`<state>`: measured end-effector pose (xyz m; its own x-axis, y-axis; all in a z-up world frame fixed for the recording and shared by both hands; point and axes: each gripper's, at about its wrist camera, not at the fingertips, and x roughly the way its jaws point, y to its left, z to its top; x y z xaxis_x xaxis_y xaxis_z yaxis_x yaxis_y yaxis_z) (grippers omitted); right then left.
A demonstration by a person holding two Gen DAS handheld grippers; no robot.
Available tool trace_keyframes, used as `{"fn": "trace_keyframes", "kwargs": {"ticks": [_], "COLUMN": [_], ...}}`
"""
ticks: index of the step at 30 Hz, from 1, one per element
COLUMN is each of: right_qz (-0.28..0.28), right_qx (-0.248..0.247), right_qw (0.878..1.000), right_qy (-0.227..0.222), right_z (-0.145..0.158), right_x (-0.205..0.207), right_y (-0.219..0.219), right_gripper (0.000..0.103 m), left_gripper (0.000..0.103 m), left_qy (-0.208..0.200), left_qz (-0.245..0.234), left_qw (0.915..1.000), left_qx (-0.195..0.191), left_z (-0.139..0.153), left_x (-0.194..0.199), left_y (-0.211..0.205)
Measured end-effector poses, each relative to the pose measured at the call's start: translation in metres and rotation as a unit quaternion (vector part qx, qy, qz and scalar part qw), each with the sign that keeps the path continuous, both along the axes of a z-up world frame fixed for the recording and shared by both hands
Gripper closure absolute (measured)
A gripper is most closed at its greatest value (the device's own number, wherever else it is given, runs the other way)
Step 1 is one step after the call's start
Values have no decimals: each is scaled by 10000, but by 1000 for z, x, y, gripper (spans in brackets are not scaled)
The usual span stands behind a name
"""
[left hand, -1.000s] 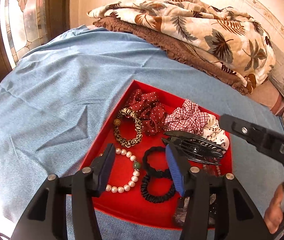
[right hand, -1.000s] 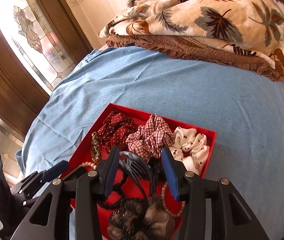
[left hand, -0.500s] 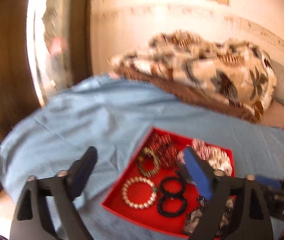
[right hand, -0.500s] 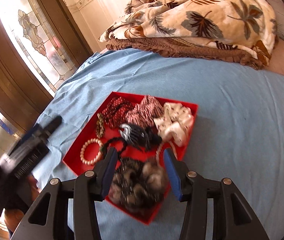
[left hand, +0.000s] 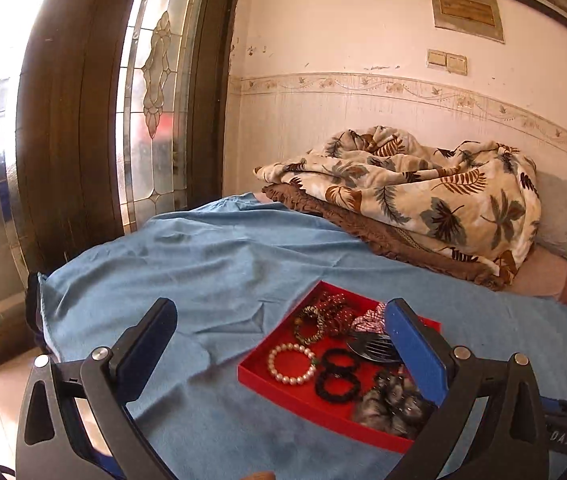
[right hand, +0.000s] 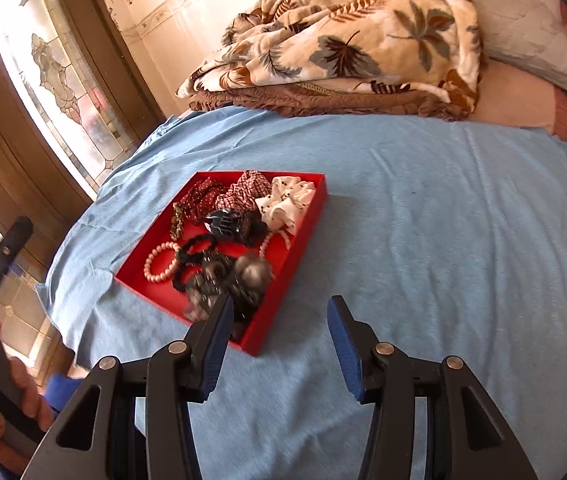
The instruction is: Organize jewelry
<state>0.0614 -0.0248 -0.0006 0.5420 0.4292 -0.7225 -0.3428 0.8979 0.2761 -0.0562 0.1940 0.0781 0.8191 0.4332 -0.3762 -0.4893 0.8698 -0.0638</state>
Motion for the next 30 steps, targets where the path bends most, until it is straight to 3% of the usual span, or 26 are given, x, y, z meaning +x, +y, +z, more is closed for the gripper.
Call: {"fn": "trace_keyframes", "kwargs": {"ticks": [5,9,18,30], "right_qz": [29,6,41,36], "right_qx": [-141,-215,-277,-294], "right_qw": [9995,9987,9975,9962], "right_qy": [-298,-461,-653,-820], "right_z": [6,9,12,18], "right_x": [-25,-39,-60,-70], "right_y": [-13,-23,-29,-30], "right_gripper": [42,41,38,34], "left_gripper": [0,0,0,0], "left_qy": [314,477,730,1085], "left_qz": [-102,-207,-510,-476], "left_qw": [9992,9981,9959,9926], "left_qx": [238,333,128,267], "left_z": [8,11,10,0], "left_x": [-13,-20,-30,-31], "left_y": [-26,-41,-60,-70]}}
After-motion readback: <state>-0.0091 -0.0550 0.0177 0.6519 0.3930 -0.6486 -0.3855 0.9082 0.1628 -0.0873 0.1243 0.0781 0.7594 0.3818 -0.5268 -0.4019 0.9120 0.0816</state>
